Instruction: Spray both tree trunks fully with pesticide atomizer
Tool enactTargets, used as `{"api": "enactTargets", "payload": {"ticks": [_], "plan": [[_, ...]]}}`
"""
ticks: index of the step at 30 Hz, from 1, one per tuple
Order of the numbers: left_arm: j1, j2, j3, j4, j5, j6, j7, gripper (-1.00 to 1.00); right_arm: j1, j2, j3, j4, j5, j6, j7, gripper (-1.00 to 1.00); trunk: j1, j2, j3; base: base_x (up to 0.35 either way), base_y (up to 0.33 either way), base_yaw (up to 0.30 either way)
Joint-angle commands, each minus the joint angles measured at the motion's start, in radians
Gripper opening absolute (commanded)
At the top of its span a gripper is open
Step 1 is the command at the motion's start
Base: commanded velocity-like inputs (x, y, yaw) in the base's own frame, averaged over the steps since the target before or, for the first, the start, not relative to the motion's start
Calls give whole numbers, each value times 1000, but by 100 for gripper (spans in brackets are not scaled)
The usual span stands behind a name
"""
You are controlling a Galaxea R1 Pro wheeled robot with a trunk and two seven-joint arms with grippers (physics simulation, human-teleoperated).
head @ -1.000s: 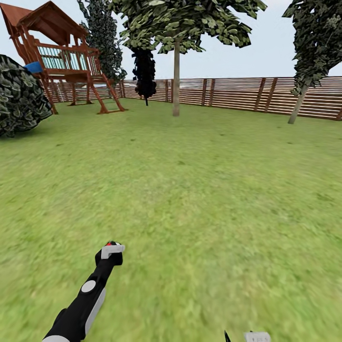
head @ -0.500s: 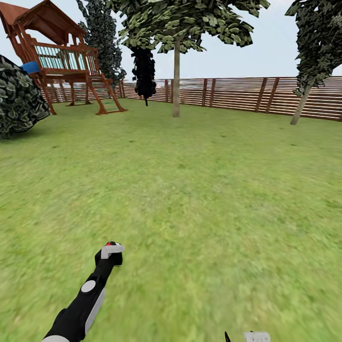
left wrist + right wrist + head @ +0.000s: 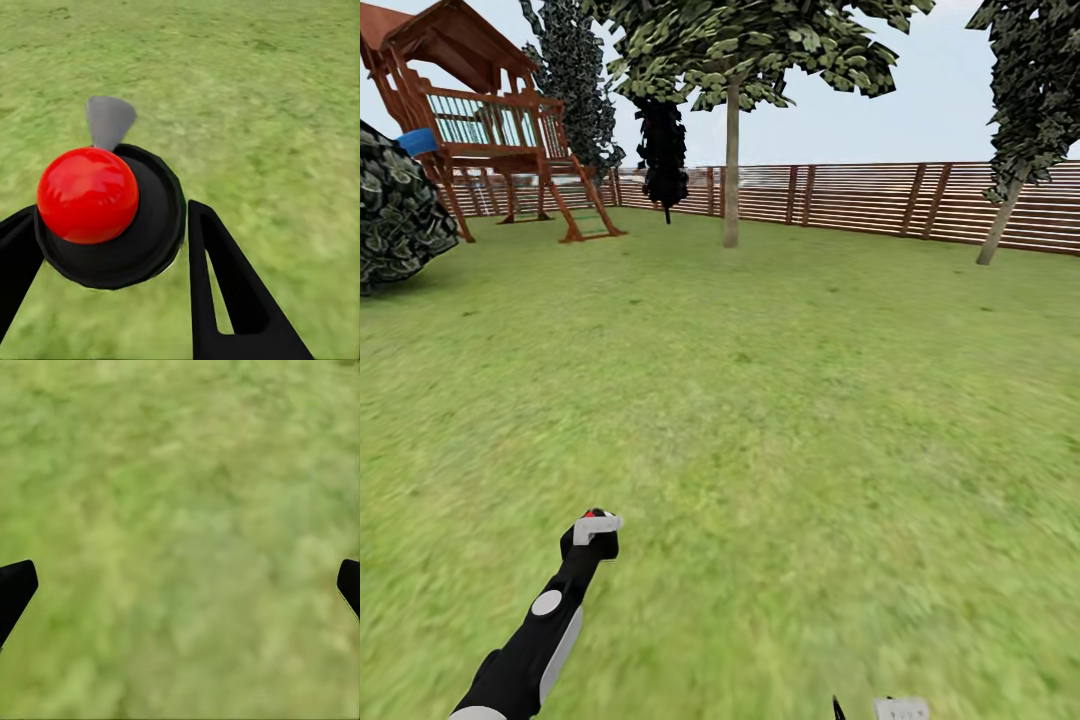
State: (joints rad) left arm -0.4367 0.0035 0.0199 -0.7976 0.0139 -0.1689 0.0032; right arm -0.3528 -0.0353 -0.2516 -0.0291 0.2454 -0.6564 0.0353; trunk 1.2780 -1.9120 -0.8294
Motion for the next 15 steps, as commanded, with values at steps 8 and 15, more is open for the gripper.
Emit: {"api": "enactTargets", "payload": {"ticks": [8, 15], "plan": [[0, 0, 0, 0, 0, 0, 1, -100, 0, 0, 0, 0, 0, 0, 0, 100, 0, 0, 0, 340, 0, 0], [0, 0, 0, 0, 0, 0, 1, -100, 0, 0, 0, 0, 0, 0, 0, 100, 0, 0, 0, 340, 0, 0]]}}
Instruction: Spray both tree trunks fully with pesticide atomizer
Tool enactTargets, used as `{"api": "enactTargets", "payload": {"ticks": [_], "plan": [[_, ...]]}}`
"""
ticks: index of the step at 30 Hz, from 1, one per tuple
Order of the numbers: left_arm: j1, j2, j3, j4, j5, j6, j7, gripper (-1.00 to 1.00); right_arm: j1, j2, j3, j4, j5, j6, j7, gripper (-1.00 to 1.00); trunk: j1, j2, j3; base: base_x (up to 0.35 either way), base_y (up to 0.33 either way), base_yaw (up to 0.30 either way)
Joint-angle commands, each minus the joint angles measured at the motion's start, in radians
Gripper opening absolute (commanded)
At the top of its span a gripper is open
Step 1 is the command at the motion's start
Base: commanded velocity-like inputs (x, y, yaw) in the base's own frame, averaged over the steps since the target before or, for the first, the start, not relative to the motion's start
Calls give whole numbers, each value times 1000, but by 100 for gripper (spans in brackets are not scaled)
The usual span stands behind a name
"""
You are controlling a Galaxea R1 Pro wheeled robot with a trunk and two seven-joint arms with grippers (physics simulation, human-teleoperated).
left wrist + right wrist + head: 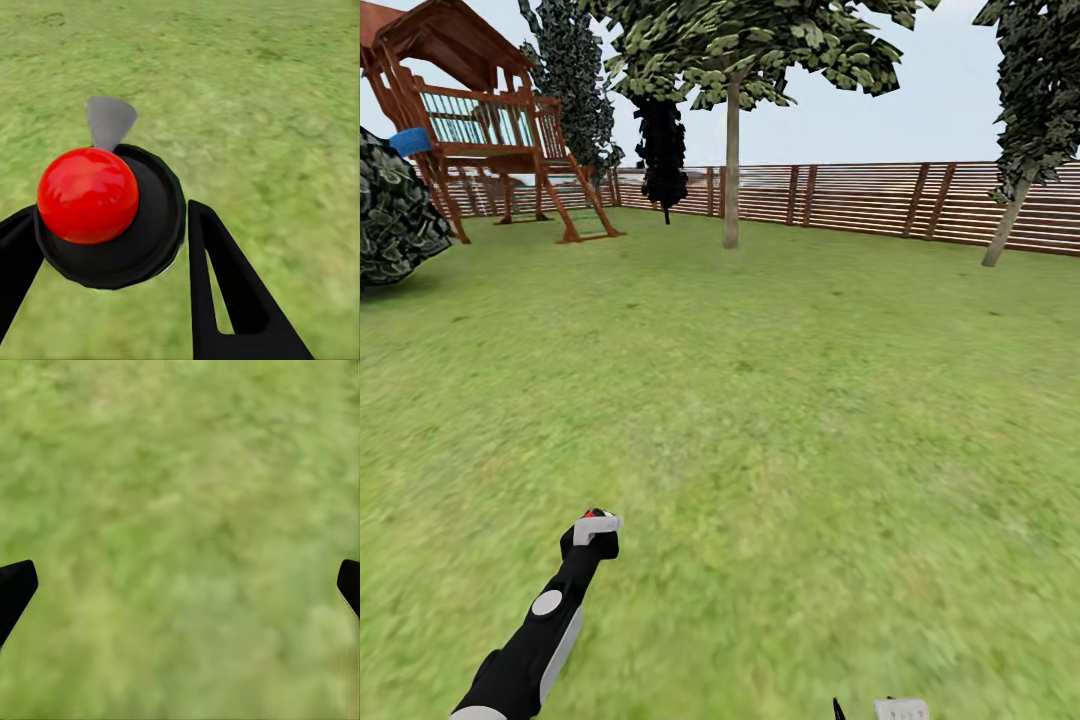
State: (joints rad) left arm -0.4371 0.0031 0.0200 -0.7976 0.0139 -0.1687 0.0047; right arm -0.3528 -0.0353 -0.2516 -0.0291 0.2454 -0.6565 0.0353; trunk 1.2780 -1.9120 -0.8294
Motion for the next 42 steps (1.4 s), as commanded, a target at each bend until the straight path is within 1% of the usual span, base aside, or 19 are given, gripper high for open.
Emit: {"api": "enactTargets", "payload": {"ticks": [1, 9, 12, 16, 42], "plan": [[0, 0, 0, 0, 0, 0, 0, -100, 0, 0, 0, 0, 0, 0, 0, 100, 0, 0, 0, 340, 0, 0], [0, 0, 0, 2, 0, 0, 0, -100, 0, 0, 0, 0, 0, 0, 0, 100, 0, 0, 0, 340, 0, 0], [0, 0, 0, 27, -1, -5, -1, -100, 0, 0, 0, 0, 0, 0, 0, 100, 0, 0, 0, 340, 0, 0], [0, -1, 1, 39, 0, -9, -8, -100, 0, 0, 0, 0, 0, 0, 0, 100, 0, 0, 0, 340, 0, 0], [0, 2, 1, 24, 2, -12, -12, -100, 0, 0, 0, 0, 0, 0, 0, 100, 0, 0, 0, 340, 0, 0]]}}
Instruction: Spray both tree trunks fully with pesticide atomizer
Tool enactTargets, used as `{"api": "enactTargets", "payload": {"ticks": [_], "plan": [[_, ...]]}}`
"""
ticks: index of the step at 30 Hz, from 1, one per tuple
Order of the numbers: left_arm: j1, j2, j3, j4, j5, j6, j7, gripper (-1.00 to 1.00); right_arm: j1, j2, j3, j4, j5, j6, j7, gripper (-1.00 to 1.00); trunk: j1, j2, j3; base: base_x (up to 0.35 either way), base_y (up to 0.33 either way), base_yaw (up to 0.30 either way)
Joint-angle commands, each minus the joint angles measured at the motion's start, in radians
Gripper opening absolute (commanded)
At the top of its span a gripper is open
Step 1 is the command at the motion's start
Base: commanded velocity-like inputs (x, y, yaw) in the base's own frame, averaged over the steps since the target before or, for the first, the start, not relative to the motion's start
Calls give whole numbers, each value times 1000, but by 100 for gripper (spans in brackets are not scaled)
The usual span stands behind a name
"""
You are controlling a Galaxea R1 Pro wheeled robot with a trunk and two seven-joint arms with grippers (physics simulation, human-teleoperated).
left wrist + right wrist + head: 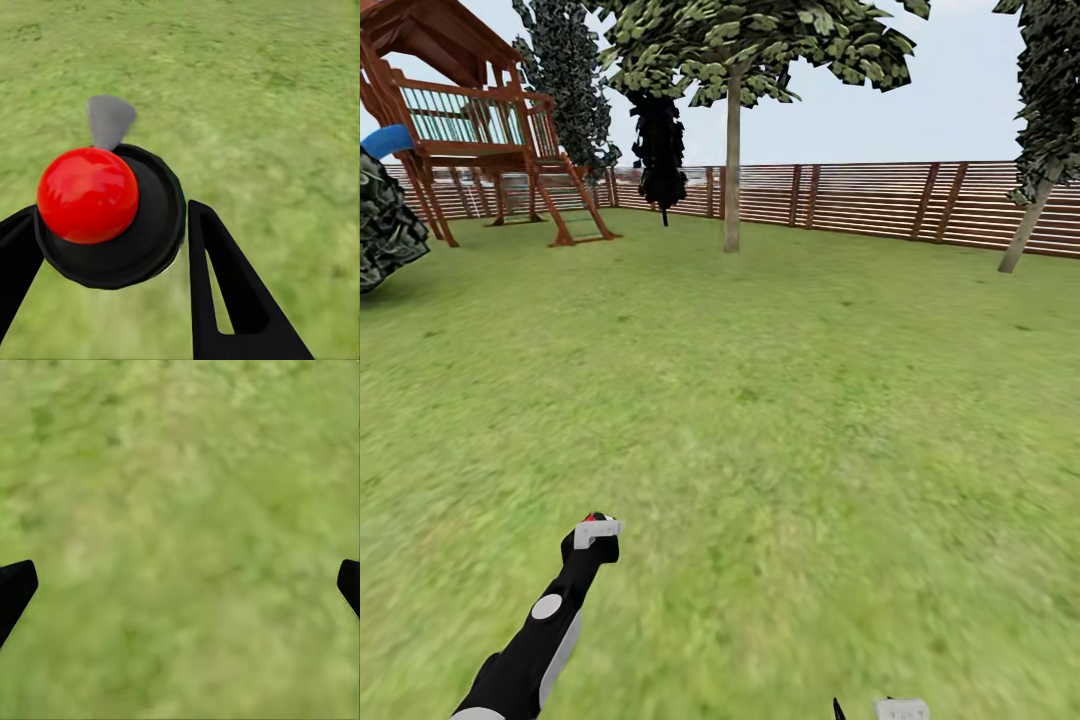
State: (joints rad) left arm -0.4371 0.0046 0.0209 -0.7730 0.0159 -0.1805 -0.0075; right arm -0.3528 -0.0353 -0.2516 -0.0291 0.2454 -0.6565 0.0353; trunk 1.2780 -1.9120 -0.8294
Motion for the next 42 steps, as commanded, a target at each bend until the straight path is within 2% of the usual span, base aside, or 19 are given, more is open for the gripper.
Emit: {"api": "enactTargets", "payload": {"ticks": [1, 35, 42], "plan": [[0, 0, 0, 0, 0, 0, 0, -100, 0, 0, 0, 0, 0, 0, 0, 100, 0, 0, 0, 340, 0, 0], [0, 4, 3, -3, 1, 0, 0, -100, 0, 0, 0, 0, 0, 0, 0, 100, 0, 0, 0, 340, 0, 0], [27, 4, 4, -64, 1, 9, 0, -100, 0, 0, 0, 0, 0, 0, 0, 100, 0, 0, 0, 340, 0, 0]]}}
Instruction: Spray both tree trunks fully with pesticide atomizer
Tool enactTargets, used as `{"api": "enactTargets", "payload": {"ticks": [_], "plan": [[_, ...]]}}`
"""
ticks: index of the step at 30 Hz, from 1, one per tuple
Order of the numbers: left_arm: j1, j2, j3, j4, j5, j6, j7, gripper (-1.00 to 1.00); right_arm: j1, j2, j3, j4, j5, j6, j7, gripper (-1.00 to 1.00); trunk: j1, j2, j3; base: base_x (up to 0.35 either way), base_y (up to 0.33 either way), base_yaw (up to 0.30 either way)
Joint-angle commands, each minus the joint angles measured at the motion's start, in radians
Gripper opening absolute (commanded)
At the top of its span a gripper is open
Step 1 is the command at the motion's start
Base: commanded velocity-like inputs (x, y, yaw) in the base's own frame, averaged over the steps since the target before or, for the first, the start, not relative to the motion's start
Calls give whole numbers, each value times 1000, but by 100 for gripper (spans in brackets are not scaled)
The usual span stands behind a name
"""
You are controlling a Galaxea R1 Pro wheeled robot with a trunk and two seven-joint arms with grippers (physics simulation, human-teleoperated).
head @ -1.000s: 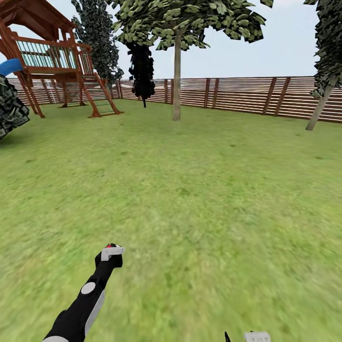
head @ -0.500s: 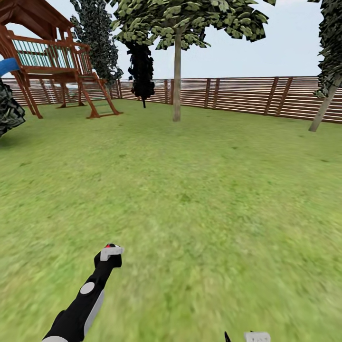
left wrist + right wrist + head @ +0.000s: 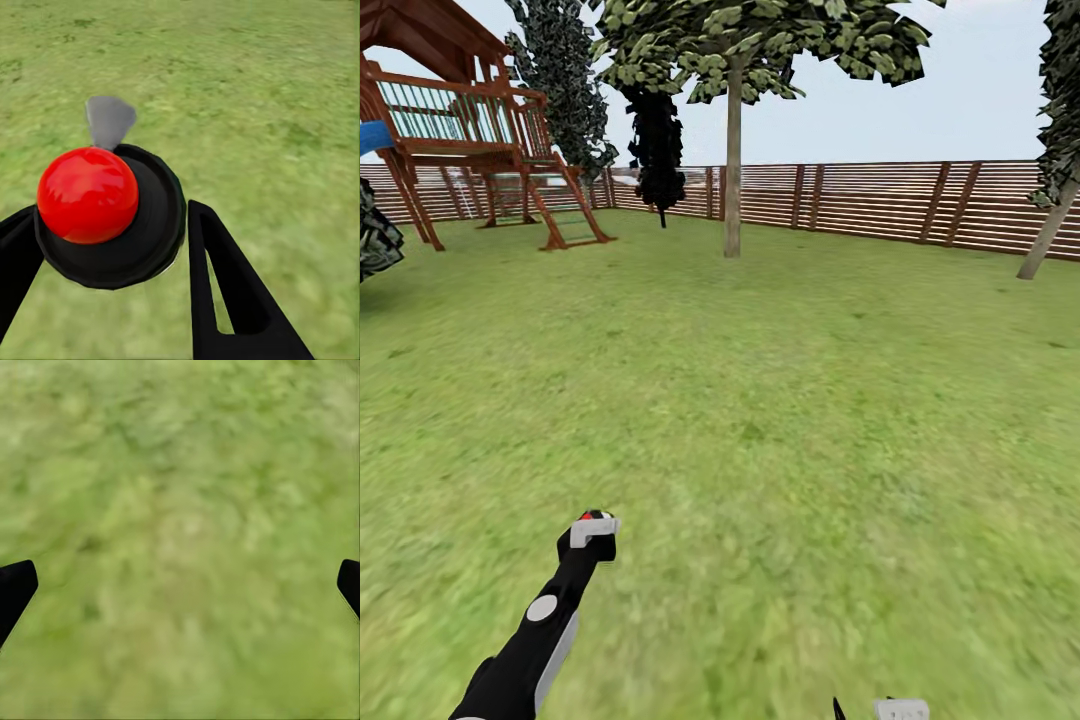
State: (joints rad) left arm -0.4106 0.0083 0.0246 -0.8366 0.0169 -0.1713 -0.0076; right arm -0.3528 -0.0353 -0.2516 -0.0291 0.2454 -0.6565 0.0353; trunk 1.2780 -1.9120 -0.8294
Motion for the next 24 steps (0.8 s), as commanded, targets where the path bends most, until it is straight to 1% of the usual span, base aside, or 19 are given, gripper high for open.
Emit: {"api": "enactTargets", "payload": {"ticks": [1, 24], "plan": [[0, -1, 0, -1, 0, 0, 0, -100, 0, 0, 0, 0, 0, 0, 0, 100, 0, 0, 0, 340, 0, 0], [1, -10, -5, 9, 0, 2, 0, -100, 0, 0, 0, 0, 0, 0, 0, 100, 0, 0, 0, 340, 0, 0]]}}
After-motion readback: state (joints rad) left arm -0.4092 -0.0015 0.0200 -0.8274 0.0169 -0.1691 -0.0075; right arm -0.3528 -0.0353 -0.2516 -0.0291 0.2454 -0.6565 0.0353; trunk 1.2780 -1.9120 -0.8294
